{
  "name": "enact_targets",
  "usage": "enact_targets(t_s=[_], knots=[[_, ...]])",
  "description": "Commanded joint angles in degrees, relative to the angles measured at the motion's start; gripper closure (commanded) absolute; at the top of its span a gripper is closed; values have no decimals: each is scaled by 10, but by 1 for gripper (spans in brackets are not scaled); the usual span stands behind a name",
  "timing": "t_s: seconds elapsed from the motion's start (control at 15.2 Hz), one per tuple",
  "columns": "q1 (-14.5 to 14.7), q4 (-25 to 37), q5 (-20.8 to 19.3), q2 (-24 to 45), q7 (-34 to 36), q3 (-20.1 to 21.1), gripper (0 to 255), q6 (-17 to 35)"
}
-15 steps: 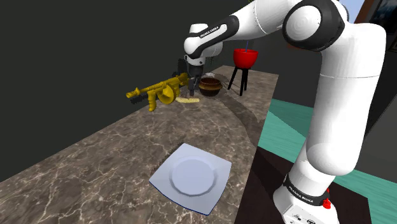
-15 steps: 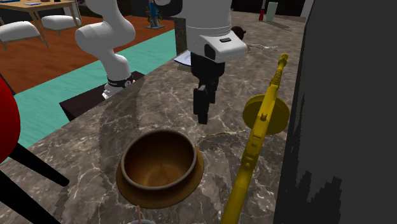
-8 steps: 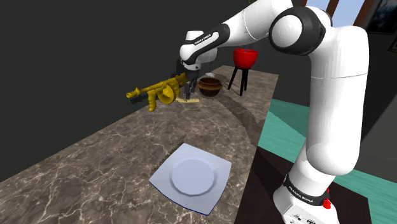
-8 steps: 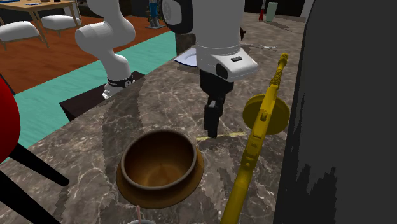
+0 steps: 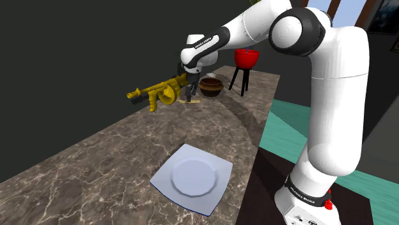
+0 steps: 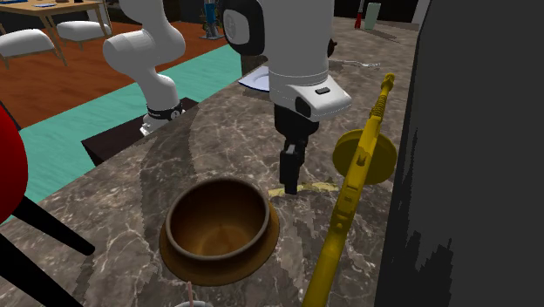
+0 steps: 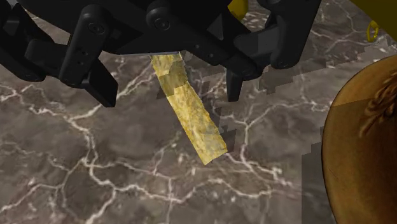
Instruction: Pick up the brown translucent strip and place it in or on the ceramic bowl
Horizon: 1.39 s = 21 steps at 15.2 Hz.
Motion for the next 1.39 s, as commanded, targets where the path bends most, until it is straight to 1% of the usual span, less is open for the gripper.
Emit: enact_targets(t_s=[0.0, 0.07, 0.66, 0.73, 0.86, 0.92, 1.32], knots=[[0, 0, 0, 0, 0, 0, 0, 0], [0, 0, 0, 0, 0, 0, 255, 0], [0, 0, 0, 0, 0, 0, 255, 0], [0, 0, 0, 0, 0, 0, 0, 0], [7, 109, -56, 52, -116, 18, 0, -93], [10, 137, -72, 66, -149, 23, 0, -116], [8, 109, -72, 79, -149, 22, 0, -76]])
